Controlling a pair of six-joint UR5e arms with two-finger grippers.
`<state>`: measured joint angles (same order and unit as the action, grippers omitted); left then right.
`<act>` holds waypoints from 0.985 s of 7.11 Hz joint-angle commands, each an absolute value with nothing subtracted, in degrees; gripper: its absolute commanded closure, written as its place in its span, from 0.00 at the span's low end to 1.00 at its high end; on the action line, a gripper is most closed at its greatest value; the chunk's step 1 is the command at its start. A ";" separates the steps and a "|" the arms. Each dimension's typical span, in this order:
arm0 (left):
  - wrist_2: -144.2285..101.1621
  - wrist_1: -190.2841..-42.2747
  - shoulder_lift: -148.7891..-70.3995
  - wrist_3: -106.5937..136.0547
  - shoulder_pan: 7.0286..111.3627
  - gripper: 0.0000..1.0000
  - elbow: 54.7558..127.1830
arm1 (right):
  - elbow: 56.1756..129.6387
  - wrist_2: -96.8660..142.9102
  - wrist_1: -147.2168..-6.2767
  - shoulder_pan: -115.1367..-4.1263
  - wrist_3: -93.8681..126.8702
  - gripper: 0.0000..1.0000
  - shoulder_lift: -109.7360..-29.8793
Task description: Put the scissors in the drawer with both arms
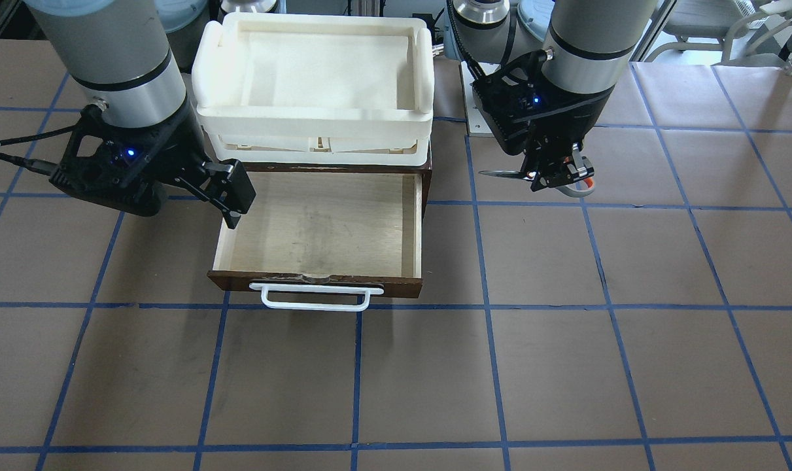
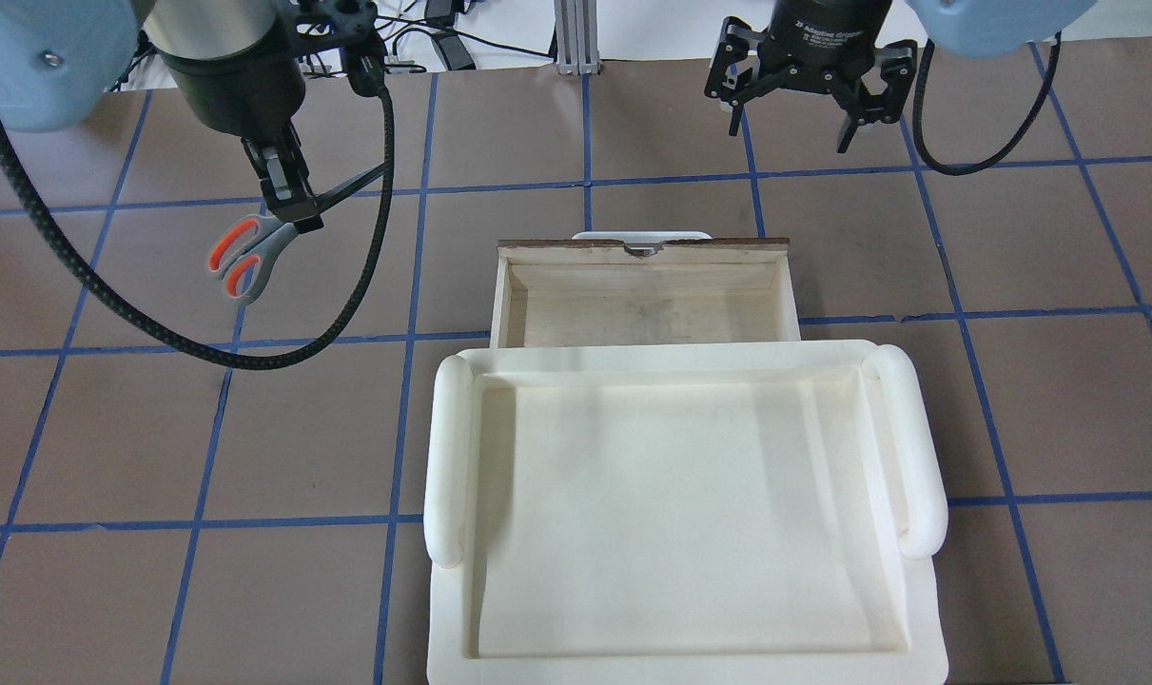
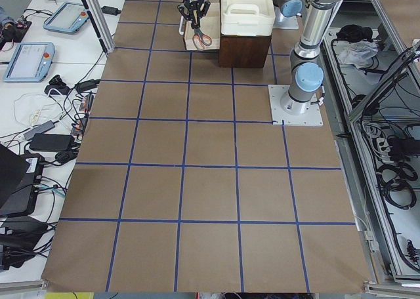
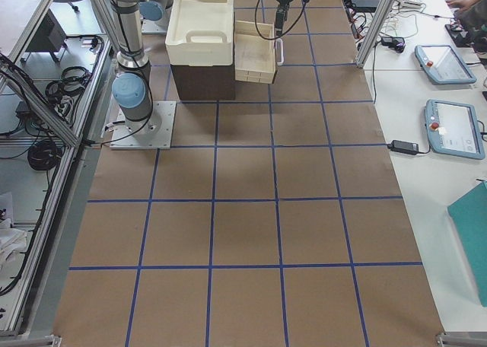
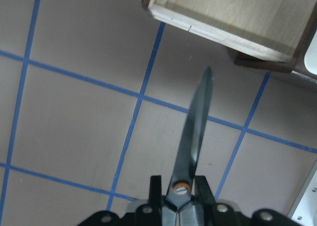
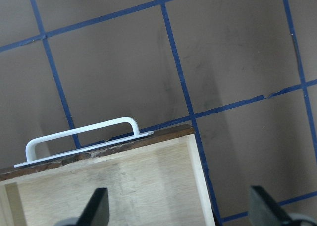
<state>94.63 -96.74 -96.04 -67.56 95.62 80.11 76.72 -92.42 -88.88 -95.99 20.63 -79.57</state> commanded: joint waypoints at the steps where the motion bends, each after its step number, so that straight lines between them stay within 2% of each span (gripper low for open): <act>1: 89.33 -93.88 -97.90 -74.87 97.47 1.00 79.98 | 77.08 -93.51 -87.10 -95.89 19.87 0.00 -80.85; 7: 88.41 -92.11 -107.92 -70.34 113.34 1.00 75.59 | 77.26 -93.87 -88.42 -94.67 7.12 0.00 -80.86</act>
